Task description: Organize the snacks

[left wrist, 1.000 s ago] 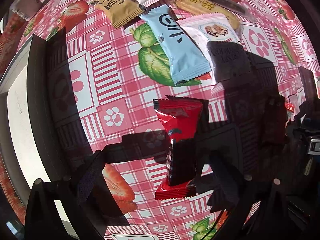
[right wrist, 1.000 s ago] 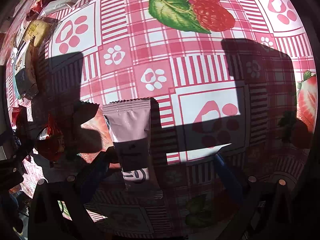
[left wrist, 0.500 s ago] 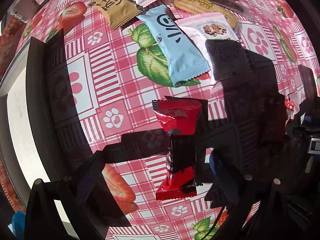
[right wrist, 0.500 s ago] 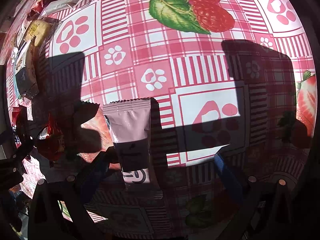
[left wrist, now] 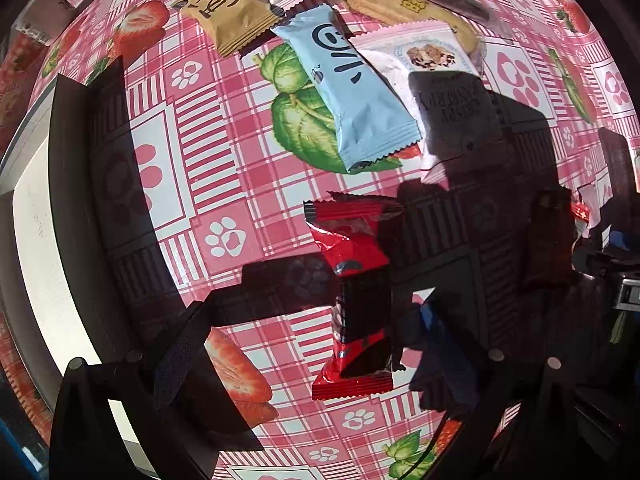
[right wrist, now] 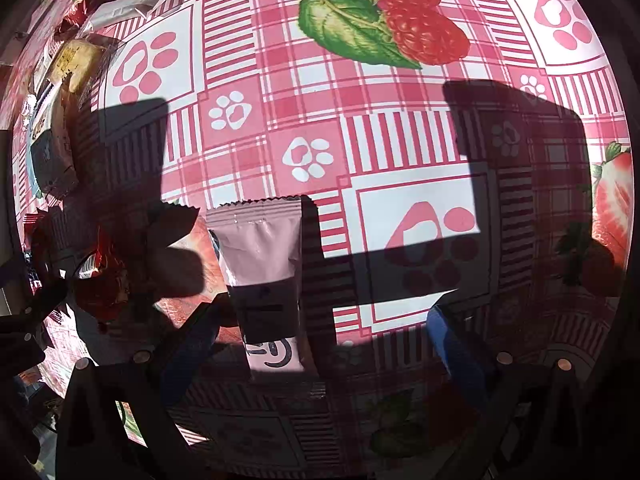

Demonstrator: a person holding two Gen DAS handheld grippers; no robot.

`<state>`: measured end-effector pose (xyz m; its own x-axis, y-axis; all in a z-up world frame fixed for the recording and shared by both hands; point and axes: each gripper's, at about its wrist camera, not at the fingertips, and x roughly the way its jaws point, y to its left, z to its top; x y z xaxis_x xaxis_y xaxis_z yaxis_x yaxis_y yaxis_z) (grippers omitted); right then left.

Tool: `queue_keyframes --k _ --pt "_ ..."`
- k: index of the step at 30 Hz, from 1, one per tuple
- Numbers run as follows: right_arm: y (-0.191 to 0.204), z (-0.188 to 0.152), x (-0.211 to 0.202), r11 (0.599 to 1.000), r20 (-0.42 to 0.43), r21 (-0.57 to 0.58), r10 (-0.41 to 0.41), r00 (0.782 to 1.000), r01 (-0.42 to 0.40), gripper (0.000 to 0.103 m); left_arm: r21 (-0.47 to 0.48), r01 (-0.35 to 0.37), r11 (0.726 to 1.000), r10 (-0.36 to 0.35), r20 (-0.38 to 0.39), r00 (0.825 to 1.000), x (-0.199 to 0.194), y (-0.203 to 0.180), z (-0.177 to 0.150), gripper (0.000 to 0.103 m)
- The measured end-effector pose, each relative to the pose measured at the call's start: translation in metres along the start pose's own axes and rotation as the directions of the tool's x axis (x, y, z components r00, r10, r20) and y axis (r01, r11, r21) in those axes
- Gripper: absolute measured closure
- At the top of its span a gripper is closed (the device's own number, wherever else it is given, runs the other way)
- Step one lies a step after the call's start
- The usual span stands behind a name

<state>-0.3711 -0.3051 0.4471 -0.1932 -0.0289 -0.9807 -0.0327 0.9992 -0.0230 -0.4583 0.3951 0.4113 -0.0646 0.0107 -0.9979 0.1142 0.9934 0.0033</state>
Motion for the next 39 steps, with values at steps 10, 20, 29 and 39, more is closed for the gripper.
queue_keyframes --k 10,20,29,39 --pt "0.001 0.0 0.001 1.0 -0.002 0.006 0.002 1.0 -0.002 0.0 0.051 0.0 0.999 0.001 -0.02 1.0 0.025 -0.01 0.029 0.0" --pt "0.0 -0.001 0.0 1.0 -0.001 0.013 0.004 1.0 -0.004 0.0 0.075 -0.002 0.997 0.004 -0.023 1.0 0.054 -0.016 0.056 0.0" --pt "0.001 -0.001 0.0 1.0 0.011 0.013 0.004 1.0 -0.004 0.0 0.066 0.004 0.998 -0.006 0.03 1.0 0.081 -0.015 0.069 0.0" --pt "0.001 -0.002 0.0 1.0 0.015 0.015 0.005 1.0 -0.005 0.0 0.069 0.007 0.998 -0.012 0.067 0.998 0.107 -0.009 0.075 0.0"
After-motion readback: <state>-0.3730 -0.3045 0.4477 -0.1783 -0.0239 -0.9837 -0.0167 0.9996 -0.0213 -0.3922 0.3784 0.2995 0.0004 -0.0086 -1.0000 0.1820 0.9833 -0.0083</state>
